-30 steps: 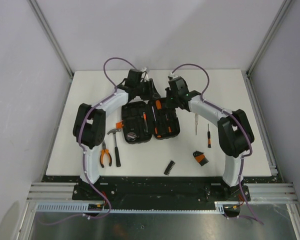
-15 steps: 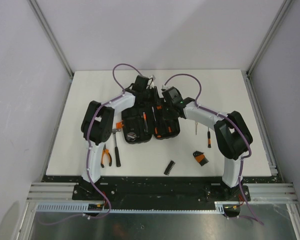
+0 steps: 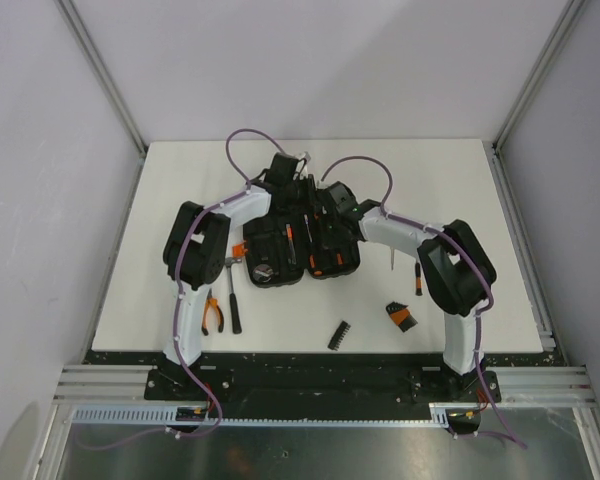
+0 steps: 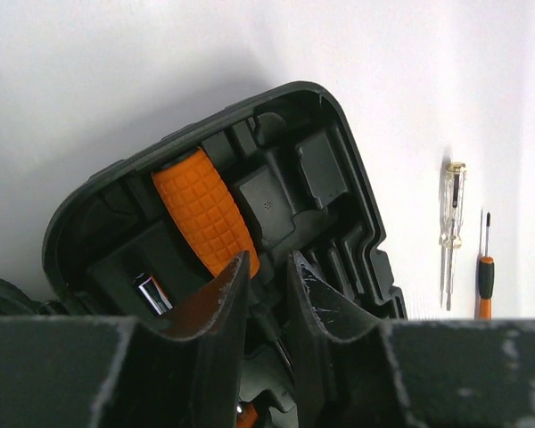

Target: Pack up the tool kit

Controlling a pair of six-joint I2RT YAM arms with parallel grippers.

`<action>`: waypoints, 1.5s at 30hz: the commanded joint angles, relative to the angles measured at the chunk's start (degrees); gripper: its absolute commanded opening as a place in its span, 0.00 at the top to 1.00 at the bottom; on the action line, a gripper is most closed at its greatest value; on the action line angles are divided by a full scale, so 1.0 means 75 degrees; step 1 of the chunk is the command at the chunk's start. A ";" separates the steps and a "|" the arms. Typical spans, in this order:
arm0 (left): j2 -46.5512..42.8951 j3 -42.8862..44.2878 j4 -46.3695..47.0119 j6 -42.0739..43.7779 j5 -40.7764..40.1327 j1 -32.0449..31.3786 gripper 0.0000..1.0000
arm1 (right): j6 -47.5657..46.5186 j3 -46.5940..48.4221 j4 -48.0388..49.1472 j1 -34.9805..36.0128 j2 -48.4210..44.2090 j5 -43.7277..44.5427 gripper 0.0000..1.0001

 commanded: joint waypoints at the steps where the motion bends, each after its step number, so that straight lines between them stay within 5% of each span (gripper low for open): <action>1: 0.0160 -0.0295 -0.0119 0.0183 -0.0133 -0.0074 0.71 | -0.0163 -0.0016 -0.0240 0.0115 0.0202 0.0101 0.89; 15: 0.0275 -0.0517 -0.0227 0.0097 -0.0256 -0.0105 0.72 | -0.0368 -0.0012 -0.0758 0.0244 0.0767 0.0273 1.00; 45: 0.0448 -0.0681 -0.0420 0.0107 -0.0379 -0.0126 0.74 | -0.0501 -0.0212 -0.1331 0.0156 0.1407 -0.0794 1.00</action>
